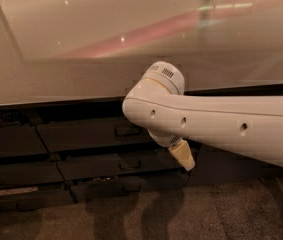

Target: Open top drawer

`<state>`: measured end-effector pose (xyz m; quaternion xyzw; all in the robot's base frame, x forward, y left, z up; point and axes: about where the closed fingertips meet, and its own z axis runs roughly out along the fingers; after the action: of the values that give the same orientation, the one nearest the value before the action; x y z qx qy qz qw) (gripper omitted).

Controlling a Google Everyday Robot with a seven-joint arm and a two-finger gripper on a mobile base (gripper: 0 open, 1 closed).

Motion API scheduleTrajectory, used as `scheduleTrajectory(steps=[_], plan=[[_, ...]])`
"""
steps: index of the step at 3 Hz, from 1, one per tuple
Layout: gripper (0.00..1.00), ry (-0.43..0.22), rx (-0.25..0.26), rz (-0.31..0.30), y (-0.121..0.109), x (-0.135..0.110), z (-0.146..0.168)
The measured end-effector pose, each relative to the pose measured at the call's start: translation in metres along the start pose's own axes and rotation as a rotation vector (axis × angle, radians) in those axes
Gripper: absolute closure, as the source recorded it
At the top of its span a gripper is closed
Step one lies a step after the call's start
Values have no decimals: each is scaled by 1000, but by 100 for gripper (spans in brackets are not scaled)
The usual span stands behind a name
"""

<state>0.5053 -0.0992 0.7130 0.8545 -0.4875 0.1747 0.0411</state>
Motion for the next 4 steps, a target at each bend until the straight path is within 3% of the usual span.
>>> scheduleTrajectory(steps=[1,3,4], plan=[[0,0,0,0,0,0,0],[0,-194,117,-47,1,3,6],[0,-215,129,-107,4,0,5]])
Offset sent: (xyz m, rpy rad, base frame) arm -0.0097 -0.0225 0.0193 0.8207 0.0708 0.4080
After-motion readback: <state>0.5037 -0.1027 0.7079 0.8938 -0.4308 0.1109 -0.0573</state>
